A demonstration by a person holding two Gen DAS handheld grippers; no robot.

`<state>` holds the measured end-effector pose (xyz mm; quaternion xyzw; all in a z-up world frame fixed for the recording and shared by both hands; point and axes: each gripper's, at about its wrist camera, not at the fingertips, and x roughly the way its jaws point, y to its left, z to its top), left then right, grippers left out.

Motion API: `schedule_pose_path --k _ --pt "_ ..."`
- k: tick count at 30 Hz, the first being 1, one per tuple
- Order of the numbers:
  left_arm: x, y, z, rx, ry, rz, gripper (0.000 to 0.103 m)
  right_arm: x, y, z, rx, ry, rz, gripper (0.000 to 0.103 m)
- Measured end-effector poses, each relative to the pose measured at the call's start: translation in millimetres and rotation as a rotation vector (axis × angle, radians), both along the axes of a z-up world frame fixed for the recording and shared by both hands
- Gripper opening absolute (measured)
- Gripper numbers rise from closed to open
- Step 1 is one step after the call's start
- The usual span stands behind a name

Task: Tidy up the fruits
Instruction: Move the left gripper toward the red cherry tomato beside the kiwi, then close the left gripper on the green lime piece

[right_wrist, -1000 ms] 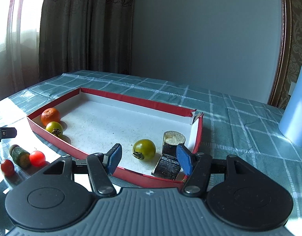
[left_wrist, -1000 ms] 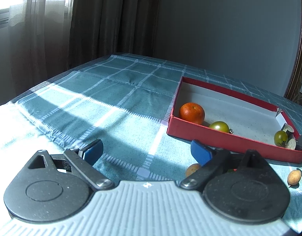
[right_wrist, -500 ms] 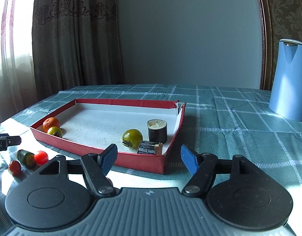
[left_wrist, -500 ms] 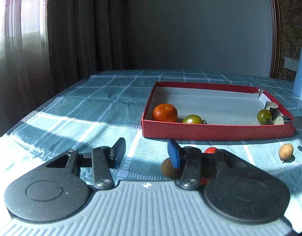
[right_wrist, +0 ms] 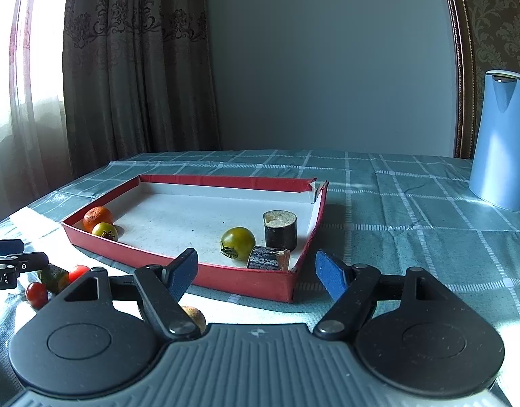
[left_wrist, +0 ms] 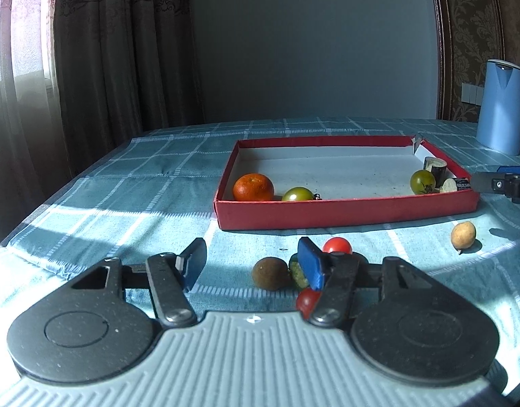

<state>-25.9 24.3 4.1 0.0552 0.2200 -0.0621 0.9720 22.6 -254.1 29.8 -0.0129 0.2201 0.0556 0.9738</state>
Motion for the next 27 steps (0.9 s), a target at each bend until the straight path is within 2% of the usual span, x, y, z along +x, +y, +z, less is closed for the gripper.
schedule_pose_path --k 2,3,4,6,8,11,12,14,16,21,25,27 --pt "-6 -4 1 -0.004 -0.012 -0.028 0.069 0 -1 0 0.003 -0.002 -0.001 0.076" --pt "-11 -6 2 -0.009 -0.012 -0.06 0.081 0 -1 0 0.005 -0.002 -0.001 0.076" --pt "-14 -8 1 -0.009 -0.006 -0.092 0.086 0 -1 0 0.006 -0.002 -0.001 0.076" --pt "-26 -20 -4 0.046 -0.027 -0.143 0.086 -1 -2 1 0.009 -0.005 -0.003 0.076" --pt "-34 -30 -7 0.112 -0.085 -0.127 0.086 -1 -2 1 0.013 -0.007 -0.001 0.076" --pt "-33 -37 -4 0.109 -0.089 -0.143 0.086 0 -1 0 0.014 0.0 0.002 0.076" --pt "-31 -40 -2 0.106 -0.096 -0.143 0.085 1 -1 0 0.013 0.006 0.004 0.076" --pt "-24 -44 0 0.095 -0.075 -0.155 0.077 1 0 -1 0.008 0.012 0.008 0.076" --pt "-9 -49 -3 0.088 -0.011 -0.15 0.065 1 0 -1 0.007 0.012 0.009 0.077" --pt "13 -45 -5 0.042 0.08 -0.117 0.062 0 0 -1 0.015 0.01 0.014 0.077" --pt "16 -46 -6 0.071 0.085 -0.129 0.056 -1 2 -1 0.007 0.012 0.021 0.077" --pt "15 -48 -7 0.082 0.103 -0.15 0.043 -1 2 0 0.007 0.005 0.019 0.083"
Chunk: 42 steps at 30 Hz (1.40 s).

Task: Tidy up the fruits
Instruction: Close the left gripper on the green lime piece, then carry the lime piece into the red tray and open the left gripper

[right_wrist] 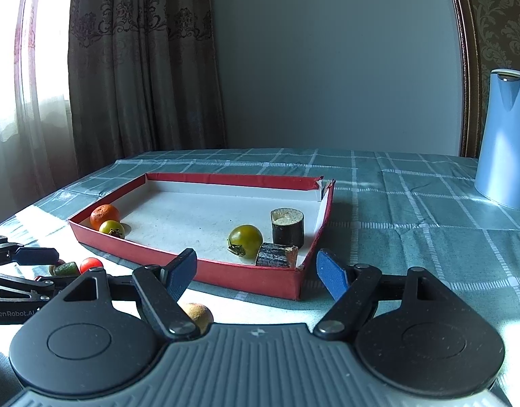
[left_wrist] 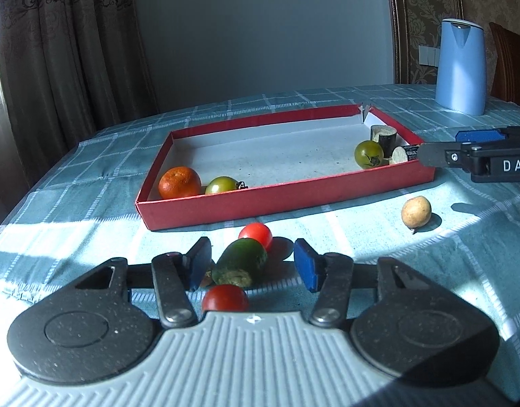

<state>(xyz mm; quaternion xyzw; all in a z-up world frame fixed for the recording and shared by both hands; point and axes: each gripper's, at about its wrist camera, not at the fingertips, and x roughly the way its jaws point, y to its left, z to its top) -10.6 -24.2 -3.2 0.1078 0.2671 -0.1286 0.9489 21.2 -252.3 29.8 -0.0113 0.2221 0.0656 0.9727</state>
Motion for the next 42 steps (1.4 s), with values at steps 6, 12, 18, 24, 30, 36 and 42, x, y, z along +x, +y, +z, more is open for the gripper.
schedule_pose_path --k 6,12,18,24,30,36,42 --pt "2 3 1 0.01 0.022 -0.012 0.041 -1 -1 1 0.007 -0.006 -0.002 0.083" --pt "8 10 -3 0.026 0.028 0.023 0.029 -1 -1 1 0.01 -0.011 -0.003 0.083" --pt "6 17 4 -0.036 -0.012 0.04 0.028 -2 -1 1 0.012 -0.013 -0.005 0.083" --pt "5 13 17 -0.055 -0.085 0.046 0.028 -1 -2 1 0.015 -0.007 -0.003 0.083" --pt "22 18 30 -0.073 -0.151 0.1 0.028 -1 1 -2 0.007 0.001 0.005 0.083" --pt "58 30 34 -0.1 -0.136 0.178 0.028 0 1 -2 0.005 0.004 0.007 0.083" --pt "75 34 30 -0.142 -0.098 0.179 0.028 0 4 -4 -0.005 0.015 0.016 0.083"
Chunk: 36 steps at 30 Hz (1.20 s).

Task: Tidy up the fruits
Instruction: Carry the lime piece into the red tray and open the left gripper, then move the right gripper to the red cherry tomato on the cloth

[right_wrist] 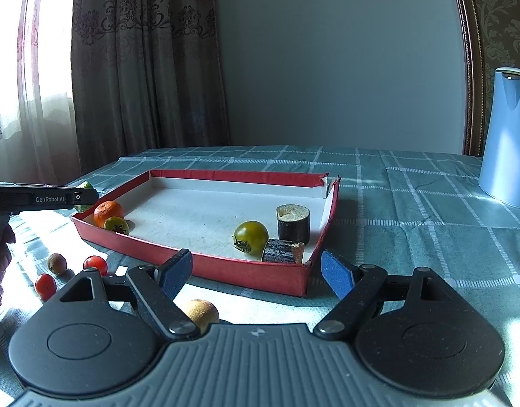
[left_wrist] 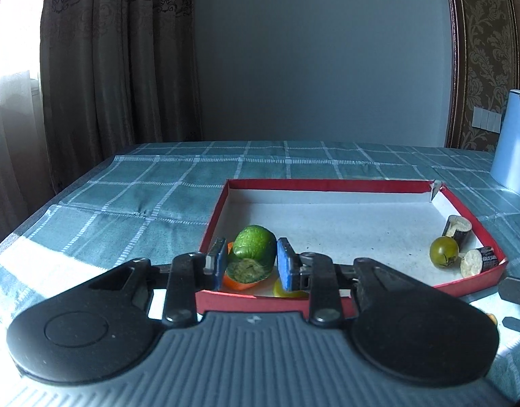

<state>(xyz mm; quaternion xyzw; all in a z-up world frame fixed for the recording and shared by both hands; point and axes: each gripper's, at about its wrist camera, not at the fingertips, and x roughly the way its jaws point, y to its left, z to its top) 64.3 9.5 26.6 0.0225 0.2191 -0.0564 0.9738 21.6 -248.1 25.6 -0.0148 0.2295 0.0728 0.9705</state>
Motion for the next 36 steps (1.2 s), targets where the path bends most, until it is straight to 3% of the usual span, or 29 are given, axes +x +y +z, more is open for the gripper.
schedule_pose_path --k 7,15,17,20,26,36 --pt "7 -2 -16 0.026 0.044 0.005 0.028 1 0 0 0.002 0.006 -0.001 0.083" --pt "-1 -7 -21 0.081 0.03 0.031 0.033 2 -1 -1 0.004 0.008 -0.005 0.083" --pt "-3 -7 -21 0.085 0.026 0.04 0.038 2 -1 -1 0.004 0.008 -0.006 0.083" --pt "-6 -6 -20 0.098 0.012 0.065 0.055 3 -2 -2 0.004 0.011 -0.008 0.083" --pt "-11 -3 -19 0.093 0.004 0.078 0.065 3 -2 -3 0.003 0.02 -0.012 0.083" --pt "-32 4 -15 0.091 -0.046 0.112 0.099 4 -3 -3 0.005 0.03 -0.026 0.086"
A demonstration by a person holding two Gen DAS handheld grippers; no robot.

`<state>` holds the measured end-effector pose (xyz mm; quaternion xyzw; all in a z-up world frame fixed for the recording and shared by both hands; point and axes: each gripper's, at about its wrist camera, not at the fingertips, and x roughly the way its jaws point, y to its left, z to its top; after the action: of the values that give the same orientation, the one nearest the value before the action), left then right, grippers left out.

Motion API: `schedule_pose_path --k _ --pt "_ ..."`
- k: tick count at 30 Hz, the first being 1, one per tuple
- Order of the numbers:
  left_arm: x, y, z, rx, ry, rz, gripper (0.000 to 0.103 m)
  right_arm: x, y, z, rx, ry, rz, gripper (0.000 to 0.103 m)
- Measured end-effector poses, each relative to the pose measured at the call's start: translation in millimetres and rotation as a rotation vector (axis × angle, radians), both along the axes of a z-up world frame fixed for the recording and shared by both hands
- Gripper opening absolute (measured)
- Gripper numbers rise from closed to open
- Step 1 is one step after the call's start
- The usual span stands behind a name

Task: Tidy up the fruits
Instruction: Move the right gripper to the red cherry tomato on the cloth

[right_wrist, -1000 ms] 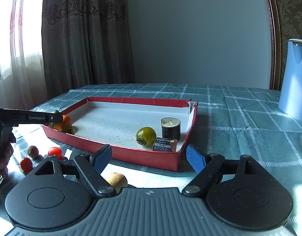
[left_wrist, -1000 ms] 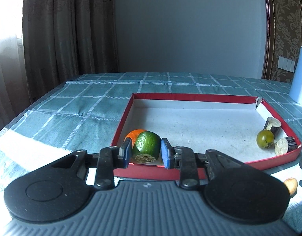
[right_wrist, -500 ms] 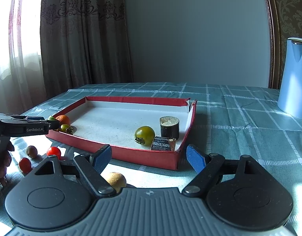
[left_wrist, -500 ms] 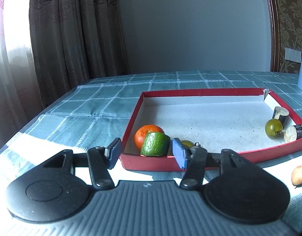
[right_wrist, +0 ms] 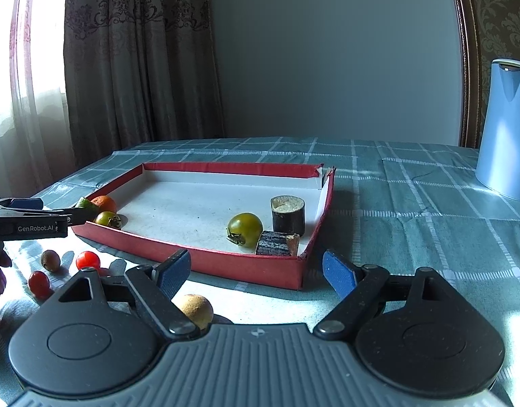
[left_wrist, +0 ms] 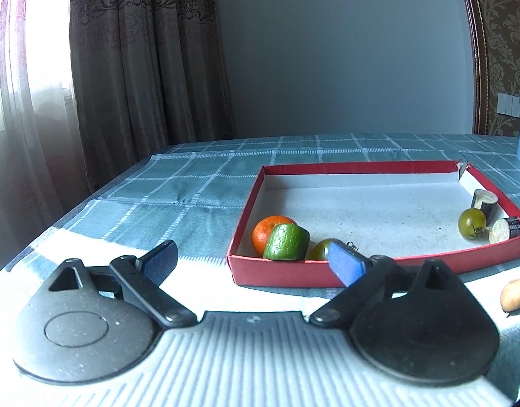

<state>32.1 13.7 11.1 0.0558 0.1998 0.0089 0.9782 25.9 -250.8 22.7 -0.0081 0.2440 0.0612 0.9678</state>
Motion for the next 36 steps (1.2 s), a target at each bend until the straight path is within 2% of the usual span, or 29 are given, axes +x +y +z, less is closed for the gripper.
schedule_pose_path --k 3,6,12,15,20,23,26,30,33,35,36 --pt "-11 10 3 -0.012 -0.021 0.004 0.103 1 -1 0 0.003 0.002 -0.003 0.086" --pt "-25 30 9 -0.052 -0.046 0.027 0.103 -1 -3 0 0.01 -0.01 -0.001 0.086" --pt "-32 65 8 -0.09 -0.102 0.198 0.103 -11 0 6 0.065 -0.058 0.079 0.086" --pt "-30 76 7 -0.141 -0.083 0.195 0.103 -14 4 3 0.027 -0.025 0.074 0.086" --pt "-33 84 7 -0.186 -0.096 0.184 0.103 -29 -5 1 0.054 0.017 0.089 0.086" --pt "-33 86 6 -0.201 -0.091 0.18 0.103 -37 -2 0 0.028 0.048 0.12 0.086" --pt "-32 85 5 -0.202 -0.087 0.174 0.103 -42 15 -1 -0.042 0.045 0.163 0.086" --pt "-30 86 4 -0.206 -0.071 0.178 0.103 -39 47 2 -0.062 0.027 0.234 0.086" --pt "-27 88 2 -0.217 -0.054 0.186 0.103 -29 77 3 -0.082 0.011 0.279 0.08" --pt "-28 89 2 -0.223 -0.055 0.19 0.103 -16 98 1 -0.111 0.019 0.307 0.07" --pt "-28 90 2 -0.225 -0.058 0.189 0.103 -9 106 -1 -0.113 0.027 0.316 0.068"
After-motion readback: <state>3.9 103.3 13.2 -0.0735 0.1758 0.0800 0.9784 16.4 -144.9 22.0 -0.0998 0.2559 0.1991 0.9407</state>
